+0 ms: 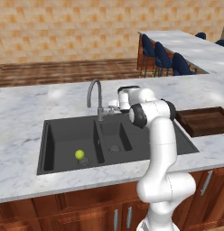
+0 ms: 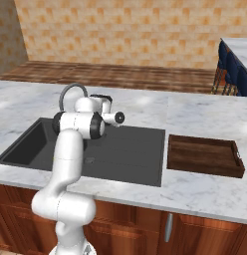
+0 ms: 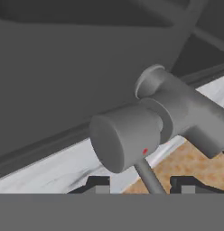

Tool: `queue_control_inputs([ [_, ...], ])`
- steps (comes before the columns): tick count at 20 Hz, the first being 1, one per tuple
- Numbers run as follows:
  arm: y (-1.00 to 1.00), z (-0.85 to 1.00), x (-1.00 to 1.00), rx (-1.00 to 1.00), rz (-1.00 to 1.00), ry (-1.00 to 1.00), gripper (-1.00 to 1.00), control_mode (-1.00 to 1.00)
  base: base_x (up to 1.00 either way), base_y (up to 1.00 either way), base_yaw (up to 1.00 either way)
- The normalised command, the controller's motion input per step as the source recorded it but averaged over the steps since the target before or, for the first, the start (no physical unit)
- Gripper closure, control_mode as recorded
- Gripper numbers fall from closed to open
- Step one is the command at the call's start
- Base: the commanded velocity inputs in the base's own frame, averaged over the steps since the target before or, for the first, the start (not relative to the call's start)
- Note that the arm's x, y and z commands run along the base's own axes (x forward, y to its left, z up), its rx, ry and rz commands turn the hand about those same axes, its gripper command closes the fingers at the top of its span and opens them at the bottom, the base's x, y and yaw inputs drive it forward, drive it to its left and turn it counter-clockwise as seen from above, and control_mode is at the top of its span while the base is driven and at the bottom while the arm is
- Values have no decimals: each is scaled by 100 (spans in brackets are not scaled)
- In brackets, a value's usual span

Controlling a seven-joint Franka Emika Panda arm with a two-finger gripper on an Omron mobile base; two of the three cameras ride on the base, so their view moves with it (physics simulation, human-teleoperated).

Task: Pick up all produce items and place them in the sink. Turn on the sink faucet to wash them. Then turn the sink off and put them in the tray.

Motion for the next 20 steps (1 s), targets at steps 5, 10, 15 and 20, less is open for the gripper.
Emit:
queue_control_inputs([
  [5, -94, -54, 3, 0, -18, 35, 100, -100, 0, 0, 0],
  [10, -94, -70, 1, -1, -15, 33, 100, -100, 0, 0, 0],
  [15, -91, -77, 0, -2, -14, 35, 100, -100, 0, 0, 0],
  [20, -54, -57, 0, -1, -10, 30, 100, -100, 0, 0, 0],
])
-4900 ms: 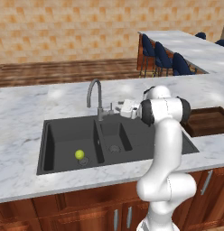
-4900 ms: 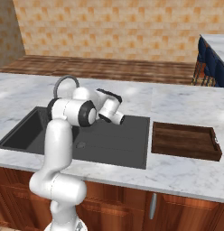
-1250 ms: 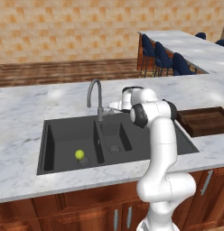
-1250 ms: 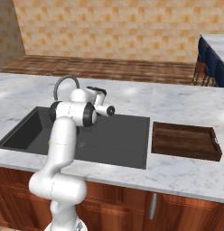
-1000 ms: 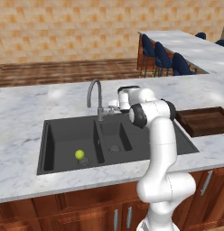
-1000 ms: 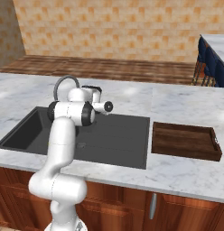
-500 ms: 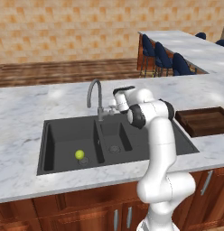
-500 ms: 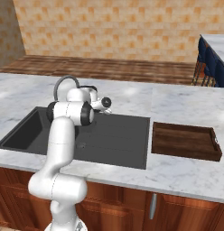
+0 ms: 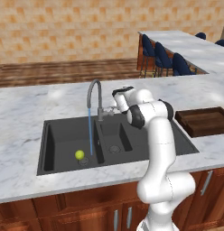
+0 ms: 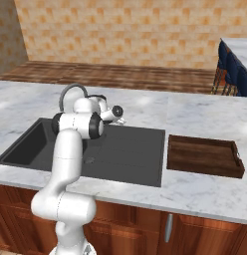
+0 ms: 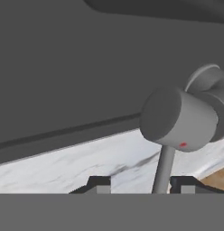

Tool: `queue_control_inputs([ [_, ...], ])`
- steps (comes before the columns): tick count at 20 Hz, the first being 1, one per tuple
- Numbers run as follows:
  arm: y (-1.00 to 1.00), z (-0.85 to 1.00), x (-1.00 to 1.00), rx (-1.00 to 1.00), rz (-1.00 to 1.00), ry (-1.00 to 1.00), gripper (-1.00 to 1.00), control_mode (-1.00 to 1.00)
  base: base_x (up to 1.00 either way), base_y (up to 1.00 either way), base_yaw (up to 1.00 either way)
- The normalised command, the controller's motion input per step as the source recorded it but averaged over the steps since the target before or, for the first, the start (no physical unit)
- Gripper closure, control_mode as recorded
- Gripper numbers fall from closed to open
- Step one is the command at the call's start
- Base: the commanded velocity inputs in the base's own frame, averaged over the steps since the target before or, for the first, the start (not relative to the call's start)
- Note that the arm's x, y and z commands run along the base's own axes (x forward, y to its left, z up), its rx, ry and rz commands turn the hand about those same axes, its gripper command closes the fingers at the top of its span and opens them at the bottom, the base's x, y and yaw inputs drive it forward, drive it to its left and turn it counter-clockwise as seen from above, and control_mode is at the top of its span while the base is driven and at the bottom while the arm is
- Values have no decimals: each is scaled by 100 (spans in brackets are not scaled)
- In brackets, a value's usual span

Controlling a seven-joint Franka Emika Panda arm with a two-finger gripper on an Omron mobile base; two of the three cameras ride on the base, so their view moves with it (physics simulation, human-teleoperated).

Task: Pick up all produce items and place them in the sink. Turn on the sink faucet to wash them. Then turn the sink off and put them in the tray.

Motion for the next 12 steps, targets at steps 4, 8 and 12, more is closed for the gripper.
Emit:
queue_control_inputs([
  [4, -2, -9, 0, 0, 0, 16, 100, -100, 0, 0, 0],
  [8, 0, 0, 0, 2, 0, 1, 100, -100, 0, 0, 0],
  [12, 33, 0, 0, 0, 8, -4, 100, -100, 0, 0, 0],
])
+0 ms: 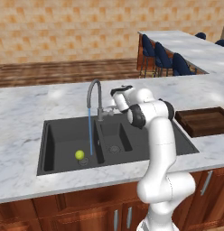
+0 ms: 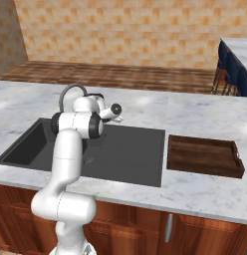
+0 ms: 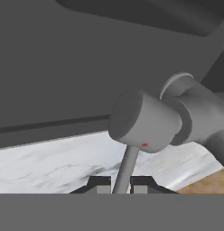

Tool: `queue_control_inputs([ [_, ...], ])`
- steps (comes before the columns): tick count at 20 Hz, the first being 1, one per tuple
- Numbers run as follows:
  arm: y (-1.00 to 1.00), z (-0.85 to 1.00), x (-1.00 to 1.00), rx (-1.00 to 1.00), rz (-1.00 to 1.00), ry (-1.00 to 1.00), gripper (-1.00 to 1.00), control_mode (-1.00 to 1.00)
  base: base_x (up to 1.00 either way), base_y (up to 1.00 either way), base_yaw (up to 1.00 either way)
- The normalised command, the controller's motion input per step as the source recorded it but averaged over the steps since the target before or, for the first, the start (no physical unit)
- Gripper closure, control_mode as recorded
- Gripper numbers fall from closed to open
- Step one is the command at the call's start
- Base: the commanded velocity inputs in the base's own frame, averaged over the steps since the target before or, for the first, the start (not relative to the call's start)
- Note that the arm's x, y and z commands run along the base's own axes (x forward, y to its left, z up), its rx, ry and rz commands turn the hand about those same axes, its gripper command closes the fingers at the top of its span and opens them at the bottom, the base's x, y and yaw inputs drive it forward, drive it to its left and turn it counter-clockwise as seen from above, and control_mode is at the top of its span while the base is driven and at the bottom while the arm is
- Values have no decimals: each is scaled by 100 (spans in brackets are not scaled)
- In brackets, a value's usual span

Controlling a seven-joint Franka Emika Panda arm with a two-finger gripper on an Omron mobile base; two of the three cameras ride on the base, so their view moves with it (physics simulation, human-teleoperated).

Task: Pick up all produce items and place them in the sink. Turn on the sink faucet to wash them. Then turn the sink off and put them in the tray.

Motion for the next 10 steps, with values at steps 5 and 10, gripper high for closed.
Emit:
queue_control_inputs([
  [5, 37, 0, 15, 0, 16, -14, 100, -100, 0, 0, 0],
  [10, 36, 0, 9, 0, 24, -17, 100, -100, 0, 0, 0],
])
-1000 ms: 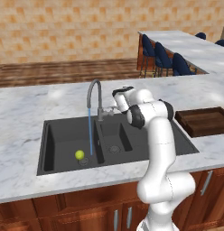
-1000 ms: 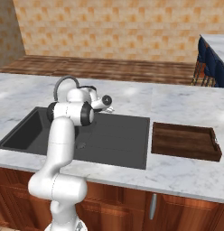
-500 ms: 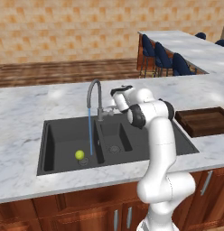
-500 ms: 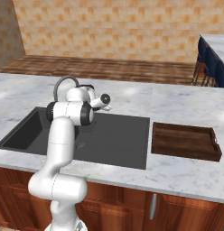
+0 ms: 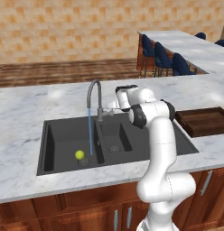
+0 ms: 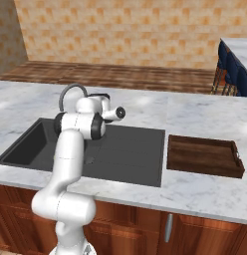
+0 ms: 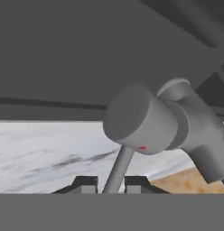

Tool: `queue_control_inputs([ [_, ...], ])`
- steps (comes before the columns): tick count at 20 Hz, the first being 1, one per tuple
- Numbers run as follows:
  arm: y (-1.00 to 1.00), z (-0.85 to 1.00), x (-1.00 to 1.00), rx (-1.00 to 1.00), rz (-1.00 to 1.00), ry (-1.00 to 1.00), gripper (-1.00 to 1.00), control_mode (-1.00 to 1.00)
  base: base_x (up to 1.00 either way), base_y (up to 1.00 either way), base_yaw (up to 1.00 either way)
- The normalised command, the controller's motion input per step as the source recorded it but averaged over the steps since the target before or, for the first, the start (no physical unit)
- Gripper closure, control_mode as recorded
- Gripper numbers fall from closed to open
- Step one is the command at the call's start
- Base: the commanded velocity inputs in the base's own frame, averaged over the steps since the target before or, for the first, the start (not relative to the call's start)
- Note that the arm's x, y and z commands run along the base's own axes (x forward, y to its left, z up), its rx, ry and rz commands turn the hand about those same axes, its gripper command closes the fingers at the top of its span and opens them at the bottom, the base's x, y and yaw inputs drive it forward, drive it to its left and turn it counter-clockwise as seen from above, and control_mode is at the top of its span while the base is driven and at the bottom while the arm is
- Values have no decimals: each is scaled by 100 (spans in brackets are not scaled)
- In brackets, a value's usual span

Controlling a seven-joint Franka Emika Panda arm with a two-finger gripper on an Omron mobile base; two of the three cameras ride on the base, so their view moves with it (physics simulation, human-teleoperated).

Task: Pick up all produce items and place them in the sink. Turn on the sink faucet to wash them. Then turn the sink off and put them in the tray.

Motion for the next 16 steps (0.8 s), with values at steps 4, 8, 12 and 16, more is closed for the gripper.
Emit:
queue_control_inputs([
  [4, 65, 0, 15, -6, 28, -16, 100, -100, 0, 0, 0],
  [8, 80, 0, 4, -11, 29, -14, 100, -100, 0, 0, 0],
  [12, 75, 0, 0, -13, 27, -9, 100, -100, 0, 0, 0],
  [16, 44, 3, 0, -15, 19, -1, -100, -100, 0, 0, 0],
])
